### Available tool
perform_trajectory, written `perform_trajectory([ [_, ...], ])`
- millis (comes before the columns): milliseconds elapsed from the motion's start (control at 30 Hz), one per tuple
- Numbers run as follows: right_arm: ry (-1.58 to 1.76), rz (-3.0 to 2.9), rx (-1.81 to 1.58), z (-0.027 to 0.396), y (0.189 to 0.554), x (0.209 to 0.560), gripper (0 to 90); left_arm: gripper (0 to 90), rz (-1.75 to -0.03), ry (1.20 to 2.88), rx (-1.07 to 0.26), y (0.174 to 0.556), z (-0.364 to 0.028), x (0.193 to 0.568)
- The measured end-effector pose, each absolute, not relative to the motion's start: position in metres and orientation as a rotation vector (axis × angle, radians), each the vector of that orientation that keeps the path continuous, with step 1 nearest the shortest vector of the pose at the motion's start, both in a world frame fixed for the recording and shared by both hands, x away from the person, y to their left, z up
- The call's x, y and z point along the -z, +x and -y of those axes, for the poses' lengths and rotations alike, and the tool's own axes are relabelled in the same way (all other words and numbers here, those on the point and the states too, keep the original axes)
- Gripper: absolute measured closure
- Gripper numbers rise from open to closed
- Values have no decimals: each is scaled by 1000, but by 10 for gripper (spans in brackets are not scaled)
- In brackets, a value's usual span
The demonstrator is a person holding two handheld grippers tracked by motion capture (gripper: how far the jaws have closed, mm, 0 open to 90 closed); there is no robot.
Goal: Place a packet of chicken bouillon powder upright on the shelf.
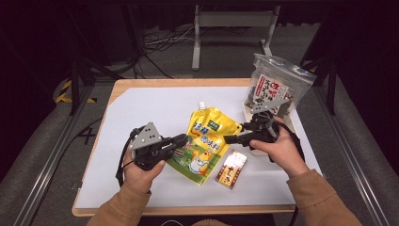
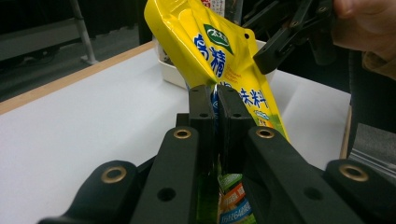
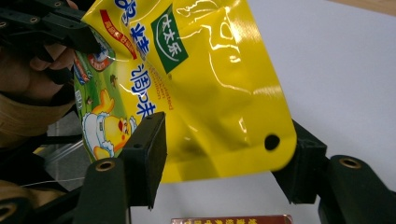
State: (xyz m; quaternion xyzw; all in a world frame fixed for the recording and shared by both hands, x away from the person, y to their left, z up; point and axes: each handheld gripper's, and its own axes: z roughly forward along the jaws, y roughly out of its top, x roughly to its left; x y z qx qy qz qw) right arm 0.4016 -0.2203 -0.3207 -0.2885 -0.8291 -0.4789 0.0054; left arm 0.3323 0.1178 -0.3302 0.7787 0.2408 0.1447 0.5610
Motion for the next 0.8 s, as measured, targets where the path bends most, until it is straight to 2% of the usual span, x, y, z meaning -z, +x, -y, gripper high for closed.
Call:
perform_trajectory([
  [200,-858,2561,1467,209,406,329,447,859,-557,1842,-328,331,-113,331],
  [333,-810,2534,1477,208,407,328,580,858,-554,1841,-337,330,-113,332],
  [367,-810,2534,1477,208,407,328,580,858,-554,1841,-337,330,-113,332],
  [467,-732,2531,1490,206,404,324,738,858,-556,1839,-337,330,-113,332],
  [633,-682,2566,1484,206,402,321,834,858,-557,1843,-341,331,-113,333],
  [800,-668,2588,1478,206,402,319,859,857,-566,1841,-339,332,-112,335],
])
